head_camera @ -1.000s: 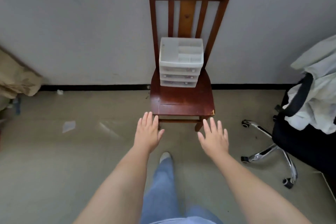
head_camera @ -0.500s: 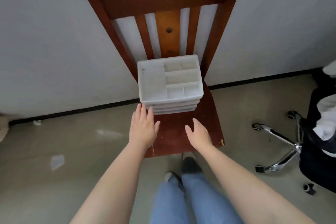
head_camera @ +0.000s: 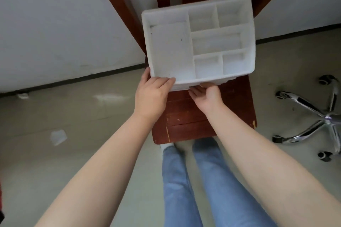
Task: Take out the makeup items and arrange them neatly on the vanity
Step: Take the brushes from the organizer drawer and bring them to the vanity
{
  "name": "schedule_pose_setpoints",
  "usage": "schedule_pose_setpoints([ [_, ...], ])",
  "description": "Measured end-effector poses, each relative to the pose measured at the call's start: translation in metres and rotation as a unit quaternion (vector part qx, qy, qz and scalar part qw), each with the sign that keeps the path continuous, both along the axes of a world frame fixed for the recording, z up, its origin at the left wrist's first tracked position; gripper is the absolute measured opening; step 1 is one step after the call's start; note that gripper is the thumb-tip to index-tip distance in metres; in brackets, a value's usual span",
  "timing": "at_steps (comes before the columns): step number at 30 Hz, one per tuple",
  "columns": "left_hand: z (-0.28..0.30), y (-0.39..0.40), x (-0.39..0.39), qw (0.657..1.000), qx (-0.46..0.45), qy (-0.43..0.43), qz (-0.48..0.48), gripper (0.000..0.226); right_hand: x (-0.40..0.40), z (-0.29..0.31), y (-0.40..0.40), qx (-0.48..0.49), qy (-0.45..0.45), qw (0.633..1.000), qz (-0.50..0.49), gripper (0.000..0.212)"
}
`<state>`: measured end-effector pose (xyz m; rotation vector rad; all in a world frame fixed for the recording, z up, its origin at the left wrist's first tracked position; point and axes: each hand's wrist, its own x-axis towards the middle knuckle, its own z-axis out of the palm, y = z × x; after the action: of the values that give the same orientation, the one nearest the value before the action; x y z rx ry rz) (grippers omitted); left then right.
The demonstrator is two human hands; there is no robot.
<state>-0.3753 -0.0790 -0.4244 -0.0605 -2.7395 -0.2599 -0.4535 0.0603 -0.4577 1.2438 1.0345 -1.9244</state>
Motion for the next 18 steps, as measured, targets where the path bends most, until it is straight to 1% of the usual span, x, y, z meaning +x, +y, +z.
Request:
schedule_pose_setpoints([
  [3, -0.001, -0.003, -0.006, 1.000, 0.002, 0.021, -0.011, 0.021, -0.001, -0.004, 0.005, -0.025, 0.018, 0.998, -0.054, 0.015],
  [8, -0.003, -0.006, -0.007, 0.999, 0.003, 0.032, -0.018, 0.023, 0.015, -0.017, 0.025, -0.010, 0.046, 0.999, -0.001, 0.007],
  [10, -0.003, -0.006, -0.008, 0.999, -0.002, 0.036, -0.019, 0.021, 0.033, -0.025, 0.036, 0.006, 0.049, 0.999, -0.011, 0.020],
  [11, -0.003, -0.006, -0.009, 0.999, -0.002, 0.035, -0.019, 0.019, 0.044, -0.027, 0.042, 0.026, 0.044, 0.999, -0.015, 0.020],
  [13, -0.003, -0.005, -0.009, 0.999, -0.005, 0.032, -0.019, 0.016, 0.065, -0.031, 0.055, 0.059, 0.037, 0.998, -0.010, 0.010],
  [16, -0.003, -0.004, -0.008, 0.999, 0.000, 0.026, -0.021, 0.016, 0.086, -0.031, 0.070, 0.076, 0.037, 0.996, 0.005, 0.012],
  [18, -0.004, -0.003, -0.007, 0.999, 0.011, 0.028, -0.024, 0.015, 0.091, -0.027, 0.071, 0.069, 0.042, 0.997, 0.020, 0.012],
])
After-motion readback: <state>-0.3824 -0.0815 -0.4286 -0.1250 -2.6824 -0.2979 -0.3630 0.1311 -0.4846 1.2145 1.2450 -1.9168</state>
